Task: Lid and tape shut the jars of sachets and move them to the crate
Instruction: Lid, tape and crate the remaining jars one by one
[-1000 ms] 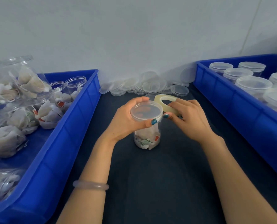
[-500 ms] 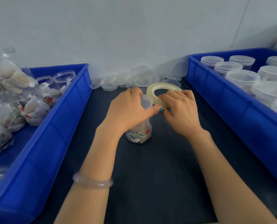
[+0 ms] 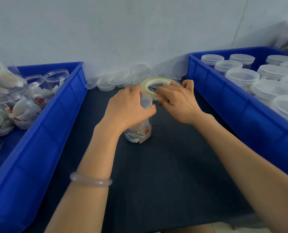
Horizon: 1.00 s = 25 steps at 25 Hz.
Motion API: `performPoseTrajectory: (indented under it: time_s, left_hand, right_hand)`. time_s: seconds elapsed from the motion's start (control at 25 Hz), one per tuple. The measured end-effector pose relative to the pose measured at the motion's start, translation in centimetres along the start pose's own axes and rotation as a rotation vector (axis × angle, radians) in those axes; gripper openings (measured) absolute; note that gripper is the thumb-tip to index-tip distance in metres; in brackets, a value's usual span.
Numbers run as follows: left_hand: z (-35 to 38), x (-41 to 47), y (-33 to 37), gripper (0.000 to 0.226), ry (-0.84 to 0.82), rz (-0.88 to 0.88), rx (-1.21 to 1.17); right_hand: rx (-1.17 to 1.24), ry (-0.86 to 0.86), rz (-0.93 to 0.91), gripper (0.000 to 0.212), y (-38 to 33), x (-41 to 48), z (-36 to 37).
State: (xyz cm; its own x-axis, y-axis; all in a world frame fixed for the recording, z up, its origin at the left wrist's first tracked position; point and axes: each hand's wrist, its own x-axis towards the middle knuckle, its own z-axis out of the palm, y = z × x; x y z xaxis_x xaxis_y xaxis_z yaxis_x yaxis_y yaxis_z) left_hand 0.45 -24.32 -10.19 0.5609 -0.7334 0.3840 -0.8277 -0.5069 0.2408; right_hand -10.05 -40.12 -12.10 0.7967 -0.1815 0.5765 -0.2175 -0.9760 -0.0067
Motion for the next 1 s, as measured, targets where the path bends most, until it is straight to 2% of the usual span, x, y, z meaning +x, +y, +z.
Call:
performPoseTrajectory:
  time_s: [0.4,0.44,0.56,0.6,0.72,0.76,0.88,1.0]
  left_hand:
    - [-0.6,0.3,0.5,0.055,-0.025,-0.006,0.021]
    - [-1.0,-0.1,0.6,0.054,-0.034,0.003,-0.004]
    - [-1.1,-3.1,1.0,0.053,-0.002,0.078,-0.127]
    - [-1.2,-3.5,0.8,0.052,0.004,0.073,-0.139]
    - [-0.8,-2.3,1.4,0.048,-0.03,0.036,-0.121]
    - [-0.6,-1.8,1.7,0.047,-0.028,0.041,-0.105]
    - [0.0,-1.5,1.9,0.048,0.011,0.022,-0.112]
    - [0.3,-1.7,1.7,0.049,0.029,0.026,-0.107]
  right_hand:
    - [0.008,-0.075,-0.035,0.03,0.1,1.3,0.6]
    - [-0.003,-0.065,0.023,0.029,0.4,1.7,0.8]
    - [-0.121,-0.058,0.46,0.032,5.2,2.7,-1.5]
    - [-0.085,-0.051,0.502,0.033,5.9,3.1,-2.4]
    - [-0.201,-0.047,0.231,0.039,3.4,4.1,-2.9]
    - [-0.258,-0.069,0.196,0.04,1.5,4.3,-2.4]
    - [-0.408,-0.209,0.227,0.033,-3.0,3.2,-0.1]
    - [-0.371,-0.346,0.343,0.028,-3.3,1.1,0.2]
